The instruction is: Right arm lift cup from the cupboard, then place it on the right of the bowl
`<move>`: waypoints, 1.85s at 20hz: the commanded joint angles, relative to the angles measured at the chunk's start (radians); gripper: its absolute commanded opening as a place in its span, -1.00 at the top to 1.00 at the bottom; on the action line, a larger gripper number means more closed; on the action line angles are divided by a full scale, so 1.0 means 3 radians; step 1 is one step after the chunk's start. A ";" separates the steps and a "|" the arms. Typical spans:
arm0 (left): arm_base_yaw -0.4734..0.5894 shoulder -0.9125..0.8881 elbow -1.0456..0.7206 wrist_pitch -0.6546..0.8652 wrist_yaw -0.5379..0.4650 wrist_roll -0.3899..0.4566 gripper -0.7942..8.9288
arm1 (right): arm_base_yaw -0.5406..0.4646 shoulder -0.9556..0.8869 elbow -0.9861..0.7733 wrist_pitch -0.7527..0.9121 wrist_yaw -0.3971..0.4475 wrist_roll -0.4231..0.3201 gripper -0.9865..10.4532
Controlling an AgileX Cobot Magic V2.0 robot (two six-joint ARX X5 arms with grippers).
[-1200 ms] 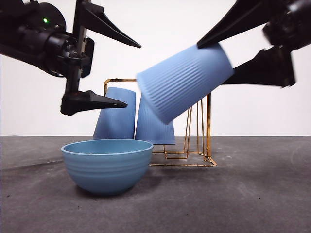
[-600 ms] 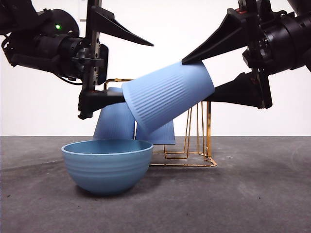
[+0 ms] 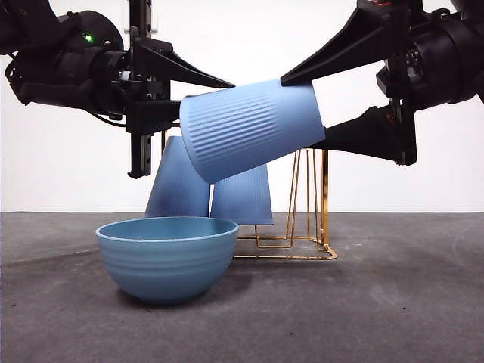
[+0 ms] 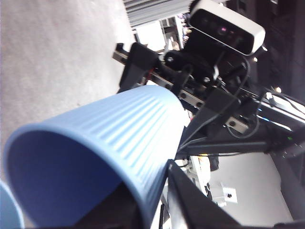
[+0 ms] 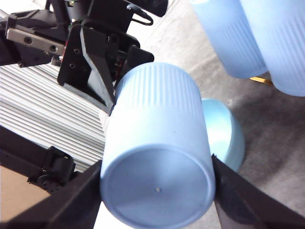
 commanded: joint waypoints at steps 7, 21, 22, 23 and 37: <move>-0.0053 0.0067 0.0048 0.0343 -0.0032 -0.0539 0.82 | -0.0272 -0.0084 0.0050 0.0009 0.0121 0.0197 0.00; -0.0759 0.0111 0.1026 -0.0913 -0.1615 0.0031 0.81 | -0.0857 -0.2103 0.0057 -0.1733 0.0532 -0.0081 0.00; -0.0804 0.0136 0.1130 -0.1118 -0.1780 0.0158 0.81 | -0.0858 -0.2295 0.0076 -0.2029 0.0655 -0.0197 0.00; -0.0839 0.0155 0.1217 -0.1279 -0.1944 0.0257 0.81 | -0.0858 -0.2430 0.0097 -0.2261 0.0741 -0.0295 0.00; -0.1540 0.1167 0.2931 -0.3263 -0.3782 0.1326 0.81 | -0.0858 -0.3164 0.0835 -0.4262 0.1460 -0.1082 0.00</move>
